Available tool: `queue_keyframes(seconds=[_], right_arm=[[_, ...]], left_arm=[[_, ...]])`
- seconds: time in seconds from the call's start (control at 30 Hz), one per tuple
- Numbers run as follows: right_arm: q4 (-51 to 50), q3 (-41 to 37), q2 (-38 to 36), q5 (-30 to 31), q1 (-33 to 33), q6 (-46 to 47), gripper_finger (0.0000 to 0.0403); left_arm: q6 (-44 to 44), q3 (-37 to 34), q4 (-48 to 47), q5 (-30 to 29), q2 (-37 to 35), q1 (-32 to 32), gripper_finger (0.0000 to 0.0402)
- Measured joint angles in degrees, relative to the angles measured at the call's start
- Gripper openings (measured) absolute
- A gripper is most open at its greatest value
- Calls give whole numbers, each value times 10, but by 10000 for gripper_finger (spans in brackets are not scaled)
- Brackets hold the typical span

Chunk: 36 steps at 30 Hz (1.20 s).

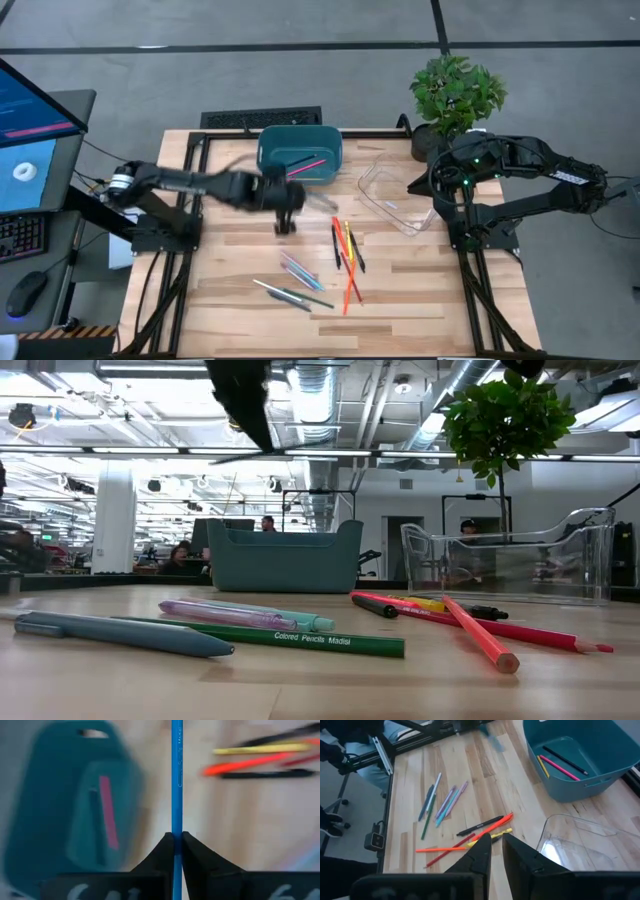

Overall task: Sort pens & pencils
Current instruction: Put the blue pencil into the blue bin

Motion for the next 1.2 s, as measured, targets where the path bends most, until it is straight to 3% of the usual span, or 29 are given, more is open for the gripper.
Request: queue_keyframes(seconds=[0.13, 0.27, 0.5, 0.77, 1.03, 1.2], right_arm=[[0, 0, 0, 1, 0, 0, 69], [0, 0, 0, 1, 0, 0, 69], [3, 0, 0, 1, 0, 0, 69], [3, 0, 0, 1, 0, 1, 69], [2, 0, 0, 1, 0, 5, 69], [2, 0, 0, 1, 0, 5, 69]], left_arm=[[125, 0, 40, 4, 8, 104, 9], [213, 0, 81, 50, 21, 200, 9], [316, 0, 121, 114, 88, 299, 9], [340, 0, 140, 161, 191, 344, 9], [342, 0, 147, 172, 244, 348, 11], [338, 0, 157, 189, 247, 350, 51]])
